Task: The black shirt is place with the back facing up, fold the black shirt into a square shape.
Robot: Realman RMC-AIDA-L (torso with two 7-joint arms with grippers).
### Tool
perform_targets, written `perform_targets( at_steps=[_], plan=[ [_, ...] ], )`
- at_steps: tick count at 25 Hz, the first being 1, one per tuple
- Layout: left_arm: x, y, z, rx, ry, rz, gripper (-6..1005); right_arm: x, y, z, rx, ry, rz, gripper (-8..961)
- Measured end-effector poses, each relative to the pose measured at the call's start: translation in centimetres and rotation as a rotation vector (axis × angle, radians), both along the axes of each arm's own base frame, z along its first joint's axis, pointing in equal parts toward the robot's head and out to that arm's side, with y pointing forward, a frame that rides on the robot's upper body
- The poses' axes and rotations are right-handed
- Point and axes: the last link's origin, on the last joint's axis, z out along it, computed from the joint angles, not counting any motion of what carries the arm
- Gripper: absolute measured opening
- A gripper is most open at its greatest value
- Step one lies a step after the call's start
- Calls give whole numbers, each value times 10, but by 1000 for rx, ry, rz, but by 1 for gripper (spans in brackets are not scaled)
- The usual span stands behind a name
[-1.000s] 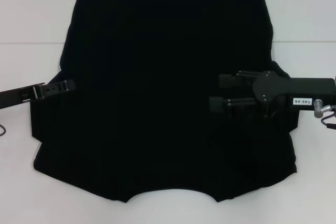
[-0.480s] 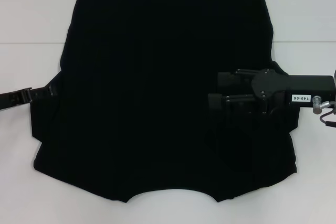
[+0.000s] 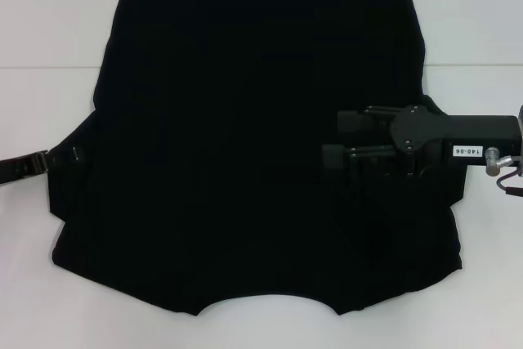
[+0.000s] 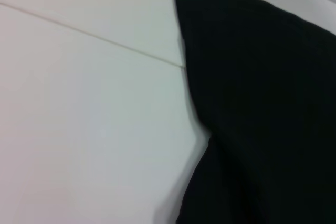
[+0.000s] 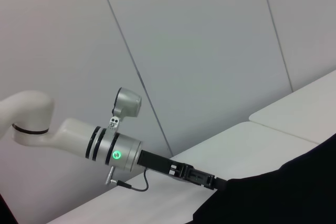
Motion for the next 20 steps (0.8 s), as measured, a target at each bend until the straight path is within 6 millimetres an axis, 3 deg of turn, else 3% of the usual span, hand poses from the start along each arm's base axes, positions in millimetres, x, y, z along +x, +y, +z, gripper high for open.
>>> perform_targets(
  at_steps=[20],
  plan=[
    [5, 1, -10, -55, 22, -18, 889, 0, 1, 1, 5, -2, 3, 905]
  ],
)
